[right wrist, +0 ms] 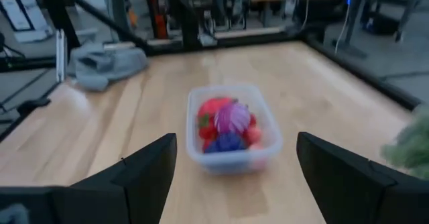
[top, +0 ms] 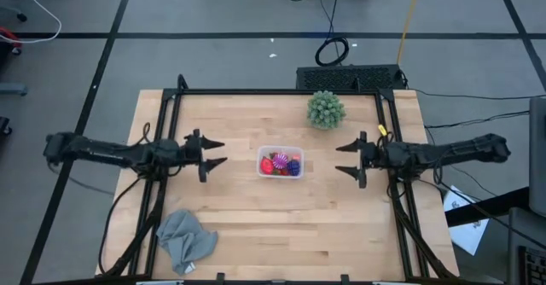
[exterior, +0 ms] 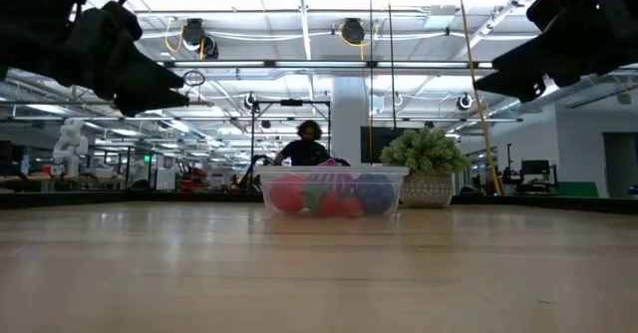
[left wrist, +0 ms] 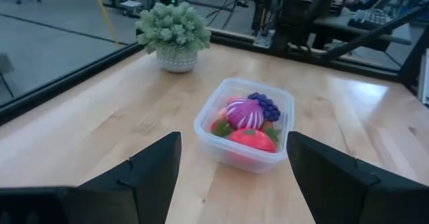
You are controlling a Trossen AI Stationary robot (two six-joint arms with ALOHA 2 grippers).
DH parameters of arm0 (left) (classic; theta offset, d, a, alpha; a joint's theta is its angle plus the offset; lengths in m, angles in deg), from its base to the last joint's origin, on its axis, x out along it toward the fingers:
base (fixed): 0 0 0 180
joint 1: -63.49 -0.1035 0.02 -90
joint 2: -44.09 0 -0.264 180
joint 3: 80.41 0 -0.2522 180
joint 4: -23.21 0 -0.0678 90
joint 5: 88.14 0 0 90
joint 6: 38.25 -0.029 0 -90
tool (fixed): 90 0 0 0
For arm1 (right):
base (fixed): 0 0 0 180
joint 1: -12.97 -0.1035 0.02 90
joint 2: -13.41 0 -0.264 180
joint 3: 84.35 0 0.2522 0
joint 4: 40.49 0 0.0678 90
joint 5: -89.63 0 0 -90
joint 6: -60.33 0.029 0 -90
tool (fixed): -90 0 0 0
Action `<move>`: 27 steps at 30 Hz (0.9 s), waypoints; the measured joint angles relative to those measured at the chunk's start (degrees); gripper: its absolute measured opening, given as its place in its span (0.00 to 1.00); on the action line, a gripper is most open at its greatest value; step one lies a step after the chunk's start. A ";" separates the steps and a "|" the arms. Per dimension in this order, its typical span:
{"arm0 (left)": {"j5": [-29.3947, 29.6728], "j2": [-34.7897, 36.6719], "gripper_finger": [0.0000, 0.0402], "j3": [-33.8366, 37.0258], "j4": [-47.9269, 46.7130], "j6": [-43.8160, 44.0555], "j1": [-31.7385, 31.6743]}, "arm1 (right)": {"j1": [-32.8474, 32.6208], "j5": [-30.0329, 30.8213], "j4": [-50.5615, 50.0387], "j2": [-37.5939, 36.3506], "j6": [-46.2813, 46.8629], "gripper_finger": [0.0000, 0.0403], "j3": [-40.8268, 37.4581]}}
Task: Pick and placing Produce into tupperware
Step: Return to Home Position
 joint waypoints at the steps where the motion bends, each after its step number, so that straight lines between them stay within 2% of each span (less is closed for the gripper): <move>1: -2.35 0.62 0.69 0.00 -0.51 -0.24 -1.96 | 1.31 -1.32 0.01 -0.96 -0.89 0.74 0.00; 5: -9.47 3.25 0.69 -0.27 -1.95 -1.90 -8.61 | 5.89 -4.03 -1.69 -5.81 -2.60 0.74 0.00; 10: -12.18 7.41 0.69 -4.35 -15.17 -2.40 -14.15 | 9.72 -7.23 -7.46 -13.66 -2.65 0.74 0.00; 12: -13.37 10.06 0.69 -5.54 -16.92 -2.38 -14.96 | 10.31 -8.60 -9.60 -17.11 -2.72 0.74 0.00; 16: -20.34 16.58 0.69 -4.96 -17.02 -3.74 -13.13 | 10.49 -8.79 -13.16 -21.81 -3.11 0.74 0.04; 18: -20.11 19.39 0.69 -3.49 -17.69 -3.90 -11.00 | 10.49 -8.79 -12.95 -21.56 -3.32 0.74 -0.03; 22: -14.37 24.55 0.69 0.20 -15.96 -4.72 -6.29 | 10.49 -8.83 -12.93 -21.84 -2.69 0.74 -1.01; 27: -10.75 29.86 0.69 4.81 -13.08 -5.82 -1.59 | 10.49 -8.81 -8.79 -21.78 -3.48 0.74 -2.54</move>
